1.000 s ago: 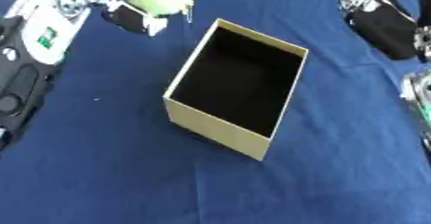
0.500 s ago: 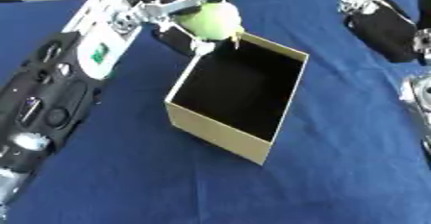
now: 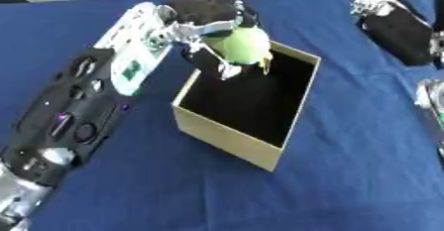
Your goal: Pick up objects on the table and place them in the box.
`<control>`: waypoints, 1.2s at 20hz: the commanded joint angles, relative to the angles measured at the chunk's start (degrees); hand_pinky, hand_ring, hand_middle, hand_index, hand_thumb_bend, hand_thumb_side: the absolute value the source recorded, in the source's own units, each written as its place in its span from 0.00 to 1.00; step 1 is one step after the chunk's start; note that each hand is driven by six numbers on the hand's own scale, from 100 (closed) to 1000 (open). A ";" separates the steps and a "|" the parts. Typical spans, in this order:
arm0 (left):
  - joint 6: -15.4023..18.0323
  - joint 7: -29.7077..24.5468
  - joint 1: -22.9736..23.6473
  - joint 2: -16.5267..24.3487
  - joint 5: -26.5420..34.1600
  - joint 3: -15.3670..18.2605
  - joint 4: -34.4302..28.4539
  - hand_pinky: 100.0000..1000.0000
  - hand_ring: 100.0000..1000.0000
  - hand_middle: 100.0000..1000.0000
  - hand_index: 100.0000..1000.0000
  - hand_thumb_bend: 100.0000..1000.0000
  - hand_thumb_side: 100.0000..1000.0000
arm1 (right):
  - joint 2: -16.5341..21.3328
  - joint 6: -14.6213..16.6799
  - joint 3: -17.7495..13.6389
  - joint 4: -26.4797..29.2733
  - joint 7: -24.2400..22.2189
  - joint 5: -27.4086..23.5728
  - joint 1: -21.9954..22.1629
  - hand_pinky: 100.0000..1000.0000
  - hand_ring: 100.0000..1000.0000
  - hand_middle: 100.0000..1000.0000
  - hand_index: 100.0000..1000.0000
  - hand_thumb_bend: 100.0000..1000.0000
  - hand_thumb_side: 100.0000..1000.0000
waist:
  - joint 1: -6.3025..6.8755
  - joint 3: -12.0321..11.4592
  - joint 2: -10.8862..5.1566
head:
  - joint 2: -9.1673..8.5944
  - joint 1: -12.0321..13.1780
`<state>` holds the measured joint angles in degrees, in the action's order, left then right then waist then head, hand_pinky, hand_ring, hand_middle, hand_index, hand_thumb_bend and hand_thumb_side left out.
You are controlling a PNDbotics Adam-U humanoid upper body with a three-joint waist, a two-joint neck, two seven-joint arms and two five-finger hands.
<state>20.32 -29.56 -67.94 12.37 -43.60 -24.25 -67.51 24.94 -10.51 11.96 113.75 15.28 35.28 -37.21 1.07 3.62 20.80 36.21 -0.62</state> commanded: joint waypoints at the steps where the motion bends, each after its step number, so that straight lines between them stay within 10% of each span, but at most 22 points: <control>1: 0.54 -0.24 -0.75 -1.42 -1.03 -0.46 0.04 0.42 0.72 0.65 0.73 0.00 0.14 | 0.29 -0.06 -0.50 0.85 0.24 0.01 -0.40 0.88 0.72 0.72 0.88 0.00 0.50 | -0.15 0.17 -1.35 | -0.30 0.25; 15: 0.97 -2.47 1.16 -3.26 -2.03 -1.77 3.74 0.45 0.74 0.68 0.75 0.06 0.15 | 0.21 0.06 -0.57 0.85 0.54 -0.16 -0.14 0.88 0.71 0.72 0.88 0.00 0.50 | -0.03 0.48 -1.33 | -0.06 0.12; 20: 0.91 -2.04 1.26 -3.33 -3.34 -1.49 3.92 0.56 0.80 0.76 0.79 0.61 0.48 | 0.19 0.02 -0.56 0.85 0.55 -0.22 -0.02 0.88 0.71 0.72 0.88 0.00 0.50 | -0.04 0.46 -1.31 | 0.01 0.22; 24: 1.18 -1.03 1.20 -3.02 -5.05 -1.38 3.19 0.65 0.87 0.82 0.82 0.88 0.52 | 0.19 0.02 -0.55 0.85 0.59 -0.28 0.08 0.88 0.71 0.72 0.88 0.00 0.50 | -0.02 0.49 -1.37 | -0.01 0.24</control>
<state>21.45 -31.08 -65.65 9.07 -48.11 -26.07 -63.12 24.52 -10.59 11.97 113.75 15.68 35.21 -36.72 1.29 3.96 20.80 36.22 -0.59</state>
